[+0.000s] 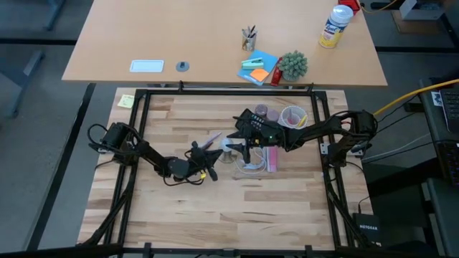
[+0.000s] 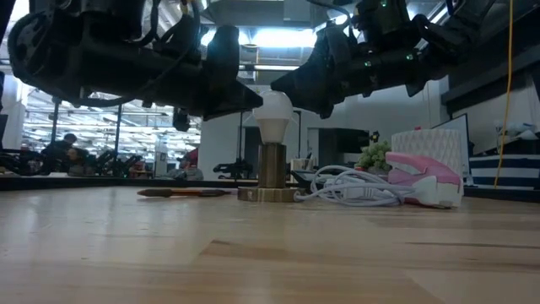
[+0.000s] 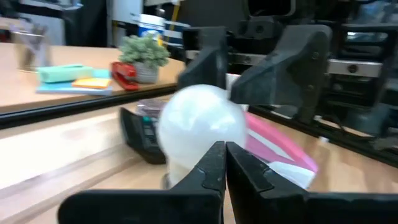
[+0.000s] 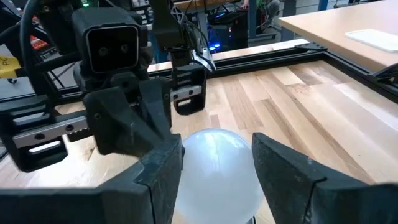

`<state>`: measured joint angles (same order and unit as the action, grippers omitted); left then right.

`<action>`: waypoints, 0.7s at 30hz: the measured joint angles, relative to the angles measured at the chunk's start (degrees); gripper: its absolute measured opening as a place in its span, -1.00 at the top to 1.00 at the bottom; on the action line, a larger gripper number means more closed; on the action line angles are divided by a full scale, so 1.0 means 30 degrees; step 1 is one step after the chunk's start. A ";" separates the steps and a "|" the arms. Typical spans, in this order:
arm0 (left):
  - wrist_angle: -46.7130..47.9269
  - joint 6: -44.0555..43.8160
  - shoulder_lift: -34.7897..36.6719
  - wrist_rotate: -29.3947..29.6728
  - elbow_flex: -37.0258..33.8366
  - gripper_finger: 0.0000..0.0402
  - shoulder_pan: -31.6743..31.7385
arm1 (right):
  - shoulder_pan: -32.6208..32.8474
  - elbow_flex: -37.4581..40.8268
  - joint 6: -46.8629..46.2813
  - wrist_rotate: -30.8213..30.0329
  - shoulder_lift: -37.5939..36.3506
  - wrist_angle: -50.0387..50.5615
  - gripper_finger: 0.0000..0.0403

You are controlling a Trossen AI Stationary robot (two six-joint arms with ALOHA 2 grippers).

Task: Screw lightbulb
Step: Insert the lightbulb into the gold lamp

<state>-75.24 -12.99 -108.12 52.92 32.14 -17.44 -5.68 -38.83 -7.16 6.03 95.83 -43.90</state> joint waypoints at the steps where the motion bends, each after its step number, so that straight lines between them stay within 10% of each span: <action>1: 0.0000 0.0000 0.0000 0.0379 0.0000 0.98 -0.0075 | -0.0003 0.0000 -0.0006 0.0060 0.0000 0.0007 0.02; 21: -0.0138 -0.0233 0.0000 0.2566 0.0000 0.97 0.0381 | 0.0017 -0.0003 -0.0488 0.0497 0.0000 0.0015 0.02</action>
<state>-75.66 -13.69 -108.12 60.62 32.14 -16.29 -5.63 -38.84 -8.62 7.52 95.83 -43.85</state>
